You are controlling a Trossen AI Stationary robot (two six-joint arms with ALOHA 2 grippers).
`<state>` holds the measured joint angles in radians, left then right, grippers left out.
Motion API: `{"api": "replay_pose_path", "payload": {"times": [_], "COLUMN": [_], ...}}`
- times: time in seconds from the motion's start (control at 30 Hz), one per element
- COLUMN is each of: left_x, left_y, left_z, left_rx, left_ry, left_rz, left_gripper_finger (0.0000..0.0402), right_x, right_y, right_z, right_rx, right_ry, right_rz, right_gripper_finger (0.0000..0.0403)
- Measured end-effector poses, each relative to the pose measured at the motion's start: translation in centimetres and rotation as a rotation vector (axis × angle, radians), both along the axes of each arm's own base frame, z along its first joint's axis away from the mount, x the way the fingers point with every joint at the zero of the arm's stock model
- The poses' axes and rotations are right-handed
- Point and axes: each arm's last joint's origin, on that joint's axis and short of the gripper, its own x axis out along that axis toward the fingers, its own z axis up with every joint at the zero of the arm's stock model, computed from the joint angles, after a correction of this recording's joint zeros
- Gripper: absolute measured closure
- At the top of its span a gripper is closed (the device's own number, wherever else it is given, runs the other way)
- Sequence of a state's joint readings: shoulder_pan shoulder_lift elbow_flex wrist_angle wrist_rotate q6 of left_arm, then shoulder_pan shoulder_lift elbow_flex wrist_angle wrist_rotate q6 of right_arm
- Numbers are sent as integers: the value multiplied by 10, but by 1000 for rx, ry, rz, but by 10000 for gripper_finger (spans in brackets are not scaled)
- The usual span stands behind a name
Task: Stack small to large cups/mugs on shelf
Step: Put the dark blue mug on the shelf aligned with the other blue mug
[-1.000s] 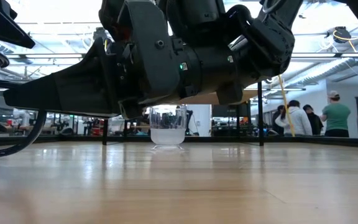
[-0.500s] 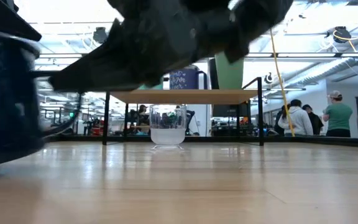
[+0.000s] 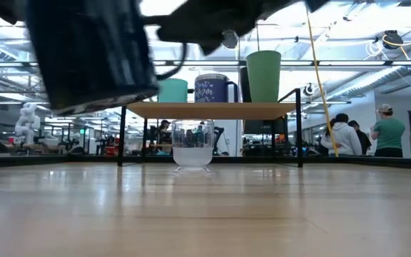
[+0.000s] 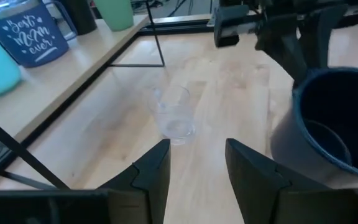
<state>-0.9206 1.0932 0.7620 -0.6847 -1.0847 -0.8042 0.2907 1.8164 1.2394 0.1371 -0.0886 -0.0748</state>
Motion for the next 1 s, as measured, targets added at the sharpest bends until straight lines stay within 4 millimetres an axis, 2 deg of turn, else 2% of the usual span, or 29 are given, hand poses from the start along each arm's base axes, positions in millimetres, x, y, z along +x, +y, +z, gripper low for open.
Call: {"api": "replay_pose_path", "payload": {"times": [0.27, 0.43, 0.73, 1.0], "left_x": [5, 8, 12, 13], "left_y": [5, 8, 13, 13], "left_z": [0, 0, 0, 0], "left_rx": [19, 18, 30, 42], "left_ry": [7, 9, 18, 24], "left_rz": [28, 48, 69, 66], "left_gripper_finger": [245, 245, 245, 245], "right_x": [-50, -72, -80, -81], "right_y": [-11, -21, -20, -22], "right_z": [-8, -14, -18, -17], "right_rx": [-39, -90, -330, -511], "right_ry": [-145, -180, -213, -229], "right_rz": [-164, -240, -196, -265], "right_gripper_finger": [354, 354, 354, 354]}}
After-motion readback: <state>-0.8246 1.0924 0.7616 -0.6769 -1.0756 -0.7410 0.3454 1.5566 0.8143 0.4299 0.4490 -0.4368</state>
